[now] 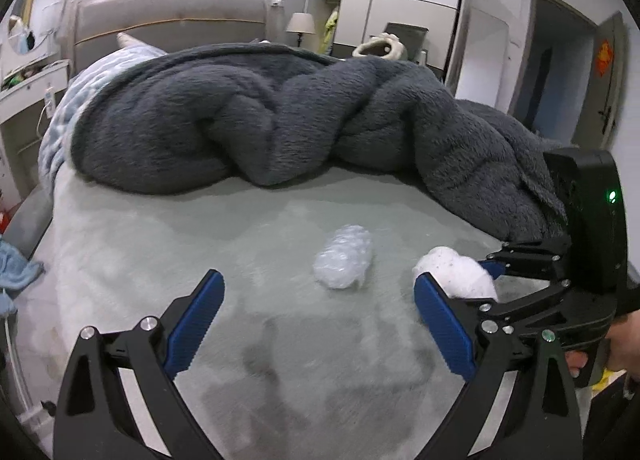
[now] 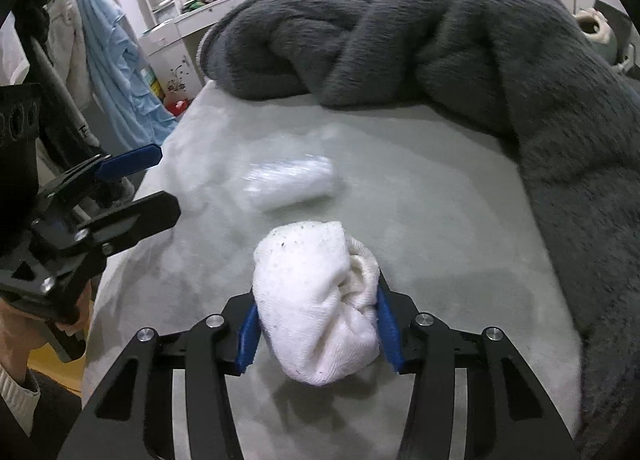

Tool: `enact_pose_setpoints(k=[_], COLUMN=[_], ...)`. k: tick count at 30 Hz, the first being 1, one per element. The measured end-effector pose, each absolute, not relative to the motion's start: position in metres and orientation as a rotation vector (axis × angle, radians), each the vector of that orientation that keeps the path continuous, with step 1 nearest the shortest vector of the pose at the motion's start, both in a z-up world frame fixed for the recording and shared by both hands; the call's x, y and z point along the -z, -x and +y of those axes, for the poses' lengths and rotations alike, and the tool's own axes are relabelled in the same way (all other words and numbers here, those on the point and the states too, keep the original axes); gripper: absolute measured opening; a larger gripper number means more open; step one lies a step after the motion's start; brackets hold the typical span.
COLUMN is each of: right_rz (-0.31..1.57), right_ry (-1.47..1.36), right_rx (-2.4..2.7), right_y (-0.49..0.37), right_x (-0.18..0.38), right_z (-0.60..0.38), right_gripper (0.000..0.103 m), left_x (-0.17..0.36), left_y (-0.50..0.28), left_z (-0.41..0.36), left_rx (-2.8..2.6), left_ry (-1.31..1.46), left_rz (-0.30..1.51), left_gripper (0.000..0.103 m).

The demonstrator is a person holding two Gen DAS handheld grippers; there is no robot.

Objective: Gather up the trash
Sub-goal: 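Grasp the white towel with the right tool while the left tool grasps the bubble wrap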

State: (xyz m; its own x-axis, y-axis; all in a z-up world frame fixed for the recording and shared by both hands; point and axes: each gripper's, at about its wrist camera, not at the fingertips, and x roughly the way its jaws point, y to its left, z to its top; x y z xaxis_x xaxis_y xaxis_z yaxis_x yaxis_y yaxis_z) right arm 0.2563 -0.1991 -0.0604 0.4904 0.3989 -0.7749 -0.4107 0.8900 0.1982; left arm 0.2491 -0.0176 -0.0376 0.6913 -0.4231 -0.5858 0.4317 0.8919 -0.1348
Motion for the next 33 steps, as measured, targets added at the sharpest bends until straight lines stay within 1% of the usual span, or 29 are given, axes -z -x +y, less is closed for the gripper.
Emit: enact_pose_setpoints(k=[1,3,7,9,13,14,15,19,22,24,26,29,33], right_rz=[0.939,0.939,0.929,0.923,0.919,0.918,0.916,0.912,0.916,0.923,0.928,0.933,0.930], right_ry=[0.009,0.002,-0.002,-0.008,-0.016,-0.017,-0.018,-0.011,-0.008,-0.009,-0.009,-0.002,-0.013], right_rx=[-0.487,-0.487,-0.494,-0.497,-0.505,-0.508,-0.511,-0.519,-0.520,-0.518,-0.513,-0.505,-0.493], right_y=[-0.256,-0.254,-0.249,-0.244,-0.240,-0.238,-0.237,-0.234,-0.234,-0.234,-0.234,-0.230,-0.227], right_x=[0.061,0.060,0.056,0.054,0.052,0.052,0.051,0.050,0.051,0.053,0.054,0.055,0.052], right_z=[-0.205,-0.214,-0.227,-0.232,-0.240,-0.241,-0.242,-0.245,-0.248,-0.250,-0.252,-0.254,-0.256], right_gripper=[0.050,0.050,0.050,0.050,0.050,0.050,0.050,0.050,0.050,0.050,0.050,0.050,0.050], left_x=[0.039,0.043,0.054,0.058,0.062,0.063,0.063,0.067,0.070,0.070,0.070,0.069,0.063], left_y=[-0.252,-0.259,-0.270,-0.274,-0.281,-0.282,-0.284,-0.290,-0.295,-0.296,-0.297,-0.293,-0.283], left_z=[-0.022,-0.027,-0.038,-0.042,-0.048,-0.049,-0.050,-0.053,-0.056,-0.057,-0.059,-0.065,-0.072], left_rx=[0.480,0.480,0.467,0.466,0.471,0.470,0.469,0.467,0.459,0.459,0.457,0.466,0.470], left_ry=[-0.016,-0.009,-0.007,-0.009,0.003,0.004,0.007,0.023,0.027,0.026,0.022,-0.002,-0.029], left_rz=[0.652,0.661,0.690,0.704,0.721,0.724,0.727,0.744,0.760,0.771,0.779,0.762,0.742], left_gripper=[0.095,0.088,0.086,0.083,0.080,0.078,0.074,0.070,0.061,0.051,0.045,0.041,0.040])
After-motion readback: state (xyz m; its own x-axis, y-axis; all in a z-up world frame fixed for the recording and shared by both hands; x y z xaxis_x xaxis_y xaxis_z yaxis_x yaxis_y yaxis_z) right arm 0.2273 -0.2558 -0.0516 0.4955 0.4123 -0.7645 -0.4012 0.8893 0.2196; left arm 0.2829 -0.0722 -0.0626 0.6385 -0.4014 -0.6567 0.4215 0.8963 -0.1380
